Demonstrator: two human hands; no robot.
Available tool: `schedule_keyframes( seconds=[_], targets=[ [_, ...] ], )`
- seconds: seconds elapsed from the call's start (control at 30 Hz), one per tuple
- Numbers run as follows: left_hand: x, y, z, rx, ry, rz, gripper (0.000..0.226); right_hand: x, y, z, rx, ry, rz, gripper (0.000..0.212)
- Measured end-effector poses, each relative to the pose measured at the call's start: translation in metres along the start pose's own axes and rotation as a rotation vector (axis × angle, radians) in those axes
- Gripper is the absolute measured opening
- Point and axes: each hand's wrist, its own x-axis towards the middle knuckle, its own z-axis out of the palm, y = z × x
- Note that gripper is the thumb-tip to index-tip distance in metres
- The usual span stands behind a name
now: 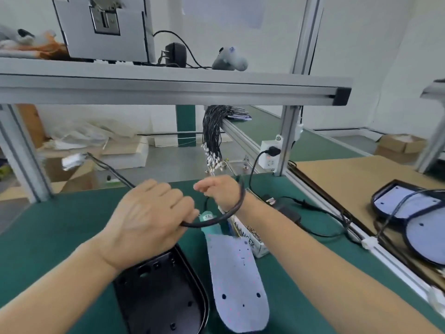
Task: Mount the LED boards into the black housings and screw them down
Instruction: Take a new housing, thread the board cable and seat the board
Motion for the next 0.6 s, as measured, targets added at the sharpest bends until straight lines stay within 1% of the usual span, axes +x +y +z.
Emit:
schedule_keyframes(
  seconds=[0.03, 0.07, 0.13, 0.17, 0.2, 0.27, 0.33, 0.37, 0.4, 0.47, 0.53, 0.57, 0.6],
  targets=[
    [0.002, 0.008, 0.005, 0.002, -0.055, 0.028, 0.034, 0.002, -0.004, 0.0, 0.032, 0.041, -0.021, 0.032],
    [-0.001, 0.012, 0.011, 0.023, -0.119, 0.04, 0.034, 0.001, -0.006, -0.001, -0.031, 0.013, -0.043, 0.032],
    [-0.009, 0.008, 0.025, 0.007, -0.093, 0.004, 0.038, -0.004, -0.006, -0.001, -0.256, -0.193, -0.056, 0.029],
    [-0.01, 0.005, 0.024, 0.009, -0.1, -0.058, 0.04, -0.008, -0.004, -0.001, -0.37, -0.308, -0.076, 0.027],
    [-0.013, -0.002, 0.028, 0.006, -0.103, -0.098, 0.042, -0.012, 0.0, -0.001, -0.432, -0.384, -0.065, 0.026],
    [-0.021, -0.014, 0.036, 0.038, -0.101, -0.166, 0.045, -0.023, 0.003, -0.001, -0.514, -0.456, -0.014, 0.032],
    [-0.028, -0.023, 0.039, 0.062, -0.162, -0.186, 0.047, -0.035, 0.0, 0.001, -0.629, -0.503, -0.056, 0.043],
    [-0.032, -0.026, 0.045, 0.066, -0.158, -0.182, 0.047, -0.04, -0.003, 0.002, -0.613, -0.512, -0.112, 0.041],
    [-0.034, -0.027, 0.046, 0.068, -0.182, -0.181, 0.045, -0.044, -0.01, 0.002, -0.551, -0.509, -0.163, 0.033],
    [-0.037, -0.024, 0.05, 0.044, -0.269, -0.187, 0.04, -0.052, -0.025, 0.001, -0.337, -0.53, -0.156, 0.015],
    [-0.038, -0.019, 0.052, 0.057, -0.407, -0.178, 0.034, -0.056, -0.041, 0.002, -0.223, -0.593, -0.172, 0.011],
    [-0.04, -0.017, 0.053, 0.041, -0.488, -0.19, 0.03, -0.056, -0.049, 0.005, -0.183, -0.582, -0.211, 0.01],
    [-0.04, -0.013, 0.051, -0.014, -0.525, -0.233, 0.022, -0.055, -0.055, 0.01, -0.139, -0.519, -0.255, 0.009]
  ],
)
